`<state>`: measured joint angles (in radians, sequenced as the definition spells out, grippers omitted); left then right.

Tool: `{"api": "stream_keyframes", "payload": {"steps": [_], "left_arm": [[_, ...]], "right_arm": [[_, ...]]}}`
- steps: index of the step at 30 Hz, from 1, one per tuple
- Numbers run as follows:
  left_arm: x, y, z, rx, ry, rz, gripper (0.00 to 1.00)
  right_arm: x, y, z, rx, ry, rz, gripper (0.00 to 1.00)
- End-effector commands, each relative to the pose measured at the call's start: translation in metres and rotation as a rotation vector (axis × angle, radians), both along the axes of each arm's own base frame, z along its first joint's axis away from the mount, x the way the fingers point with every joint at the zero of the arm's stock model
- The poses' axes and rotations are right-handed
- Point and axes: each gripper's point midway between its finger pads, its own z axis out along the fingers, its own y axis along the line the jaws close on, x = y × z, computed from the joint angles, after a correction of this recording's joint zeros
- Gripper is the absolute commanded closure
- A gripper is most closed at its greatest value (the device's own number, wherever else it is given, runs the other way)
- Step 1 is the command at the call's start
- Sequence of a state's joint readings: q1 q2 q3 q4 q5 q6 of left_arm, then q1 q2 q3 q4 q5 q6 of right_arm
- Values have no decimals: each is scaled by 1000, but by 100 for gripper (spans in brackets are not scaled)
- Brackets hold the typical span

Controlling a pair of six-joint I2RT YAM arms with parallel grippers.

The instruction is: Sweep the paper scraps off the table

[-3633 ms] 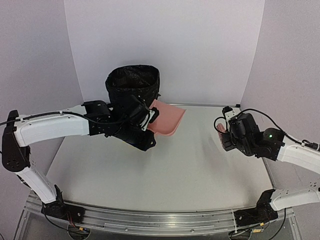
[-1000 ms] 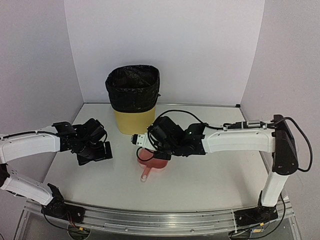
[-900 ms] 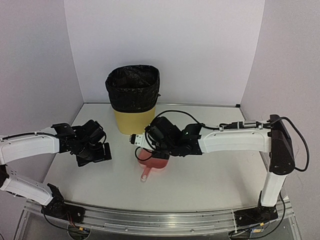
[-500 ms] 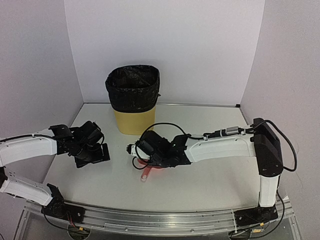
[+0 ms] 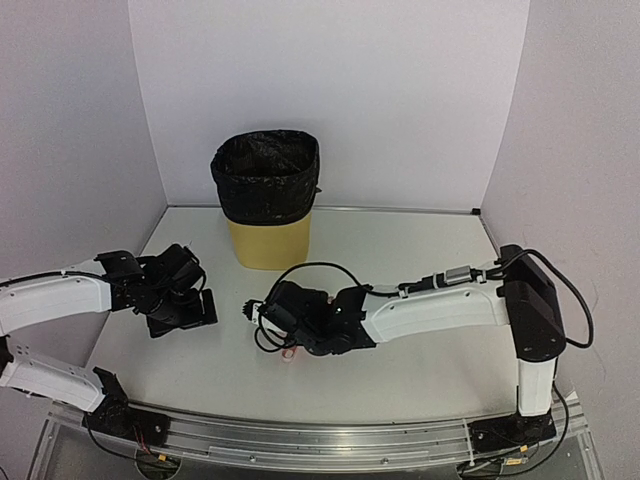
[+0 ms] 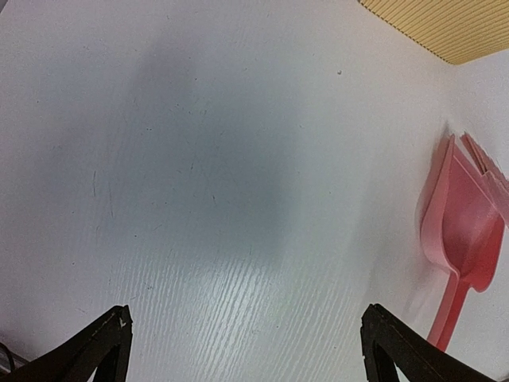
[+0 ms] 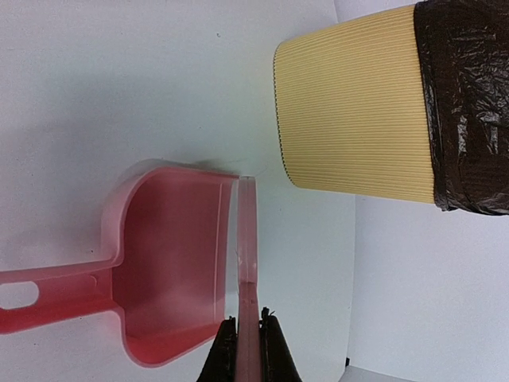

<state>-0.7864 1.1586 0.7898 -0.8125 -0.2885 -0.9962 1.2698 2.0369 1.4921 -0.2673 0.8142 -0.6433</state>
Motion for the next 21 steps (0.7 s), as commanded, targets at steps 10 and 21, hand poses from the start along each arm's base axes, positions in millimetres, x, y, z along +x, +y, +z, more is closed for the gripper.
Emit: {"api": "stream_keyframes", "payload": {"steps": [10,21], "left_arm": [[-2,7,9,-9,-26,19,0],[-4,10,10,-5,-27,21,0]], "right_arm": [[0,-2,-14,27,-24,-69,97],[-10,-4,-27,5,4,-62,94]]}}
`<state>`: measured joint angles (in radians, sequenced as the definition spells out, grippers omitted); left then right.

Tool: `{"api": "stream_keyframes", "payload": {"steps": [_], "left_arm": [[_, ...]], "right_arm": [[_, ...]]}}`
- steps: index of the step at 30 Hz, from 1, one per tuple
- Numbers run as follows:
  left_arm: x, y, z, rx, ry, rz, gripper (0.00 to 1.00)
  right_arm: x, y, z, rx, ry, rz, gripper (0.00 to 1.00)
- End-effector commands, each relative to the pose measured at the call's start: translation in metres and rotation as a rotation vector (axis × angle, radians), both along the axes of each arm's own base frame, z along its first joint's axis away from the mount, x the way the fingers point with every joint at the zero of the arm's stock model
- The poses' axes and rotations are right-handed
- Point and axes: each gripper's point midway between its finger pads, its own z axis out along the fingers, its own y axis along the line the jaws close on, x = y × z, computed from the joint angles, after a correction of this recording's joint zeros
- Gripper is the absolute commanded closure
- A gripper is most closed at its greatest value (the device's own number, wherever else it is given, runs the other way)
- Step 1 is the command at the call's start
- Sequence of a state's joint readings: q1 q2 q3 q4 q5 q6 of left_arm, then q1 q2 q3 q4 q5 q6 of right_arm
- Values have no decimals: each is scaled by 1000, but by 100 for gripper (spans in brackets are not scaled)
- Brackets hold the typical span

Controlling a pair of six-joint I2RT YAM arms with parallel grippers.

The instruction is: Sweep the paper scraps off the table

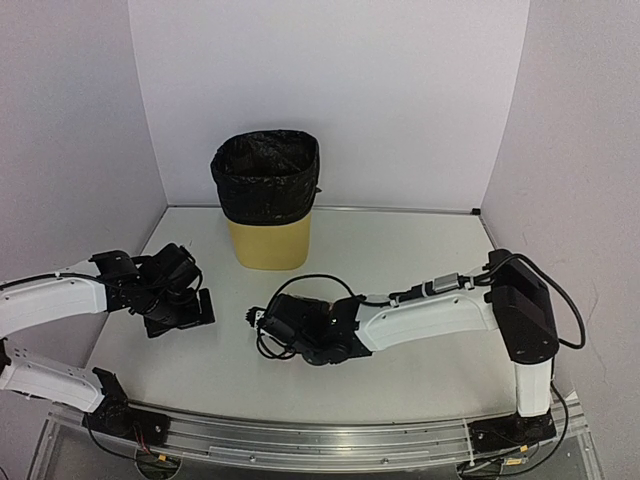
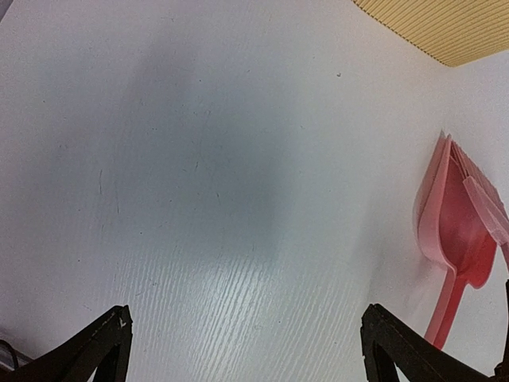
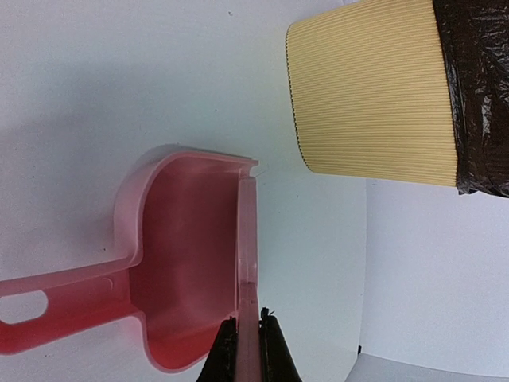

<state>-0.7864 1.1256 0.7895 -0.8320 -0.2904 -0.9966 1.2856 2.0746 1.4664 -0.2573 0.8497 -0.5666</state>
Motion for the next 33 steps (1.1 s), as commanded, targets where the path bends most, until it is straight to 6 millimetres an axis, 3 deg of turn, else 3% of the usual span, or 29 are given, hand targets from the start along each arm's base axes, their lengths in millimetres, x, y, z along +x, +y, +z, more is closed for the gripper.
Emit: {"api": "stream_keyframes", "payload": {"steps": [1,33], "left_arm": [[-1,7,4,3,-17,20,0],[-5,13,1,20,-10,27,0]], "right_arm": [[-6,0,-5,3,-2,-13,93],[-39,3,-4,81,153,8,49]]}}
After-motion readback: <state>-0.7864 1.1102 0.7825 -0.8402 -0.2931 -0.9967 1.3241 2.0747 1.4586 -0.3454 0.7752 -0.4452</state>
